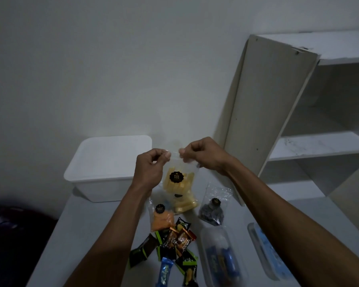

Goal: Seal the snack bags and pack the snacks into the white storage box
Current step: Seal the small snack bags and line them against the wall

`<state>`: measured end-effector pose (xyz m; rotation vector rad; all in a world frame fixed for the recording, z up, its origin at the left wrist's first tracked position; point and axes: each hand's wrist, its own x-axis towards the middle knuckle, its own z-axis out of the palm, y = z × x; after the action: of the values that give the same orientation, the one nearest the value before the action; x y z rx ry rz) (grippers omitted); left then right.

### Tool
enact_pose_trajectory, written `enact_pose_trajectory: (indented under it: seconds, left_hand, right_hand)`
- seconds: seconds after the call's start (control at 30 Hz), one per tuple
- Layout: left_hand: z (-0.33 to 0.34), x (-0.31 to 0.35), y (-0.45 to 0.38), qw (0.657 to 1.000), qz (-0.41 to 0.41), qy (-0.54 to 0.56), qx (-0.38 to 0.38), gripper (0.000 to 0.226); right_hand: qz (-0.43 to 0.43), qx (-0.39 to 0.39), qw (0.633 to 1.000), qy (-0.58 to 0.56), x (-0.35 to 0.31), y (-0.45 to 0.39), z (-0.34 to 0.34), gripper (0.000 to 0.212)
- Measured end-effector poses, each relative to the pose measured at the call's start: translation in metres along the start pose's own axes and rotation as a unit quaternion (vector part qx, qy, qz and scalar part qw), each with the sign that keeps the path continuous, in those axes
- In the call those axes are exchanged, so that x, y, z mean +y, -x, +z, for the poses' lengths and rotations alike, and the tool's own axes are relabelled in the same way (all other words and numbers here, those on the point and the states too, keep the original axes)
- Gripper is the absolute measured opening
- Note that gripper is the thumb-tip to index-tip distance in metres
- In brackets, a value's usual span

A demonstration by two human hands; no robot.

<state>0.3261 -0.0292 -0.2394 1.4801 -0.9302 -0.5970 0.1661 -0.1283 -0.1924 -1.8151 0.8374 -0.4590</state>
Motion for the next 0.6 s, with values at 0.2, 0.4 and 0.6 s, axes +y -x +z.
enact_pose_trajectory:
  seconds: [0.2, 0.4, 0.6]
  left_hand:
    - [-0.001, -0.002, 0.003, 0.999, 0.004, -0.051, 0.013, 0.008]
    - [0.015, 0.004, 0.015, 0.987, -0.065, -0.099, 0.107, 0.032]
    - [0.018, 0.011, 0.018, 0.990, -0.117, -0.037, 0.072, 0.021]
  right_hand:
    - [0.025, -0.035, 0.999, 0.026, 0.001, 0.002, 0.002, 0.021]
    - [0.047, 0.027, 0.998, -0.039, 0.017, 0.005, 0.024, 0.019]
    - [0.070, 0.039, 0.994, -0.071, 0.021, 0.009, 0.035, 0.018]
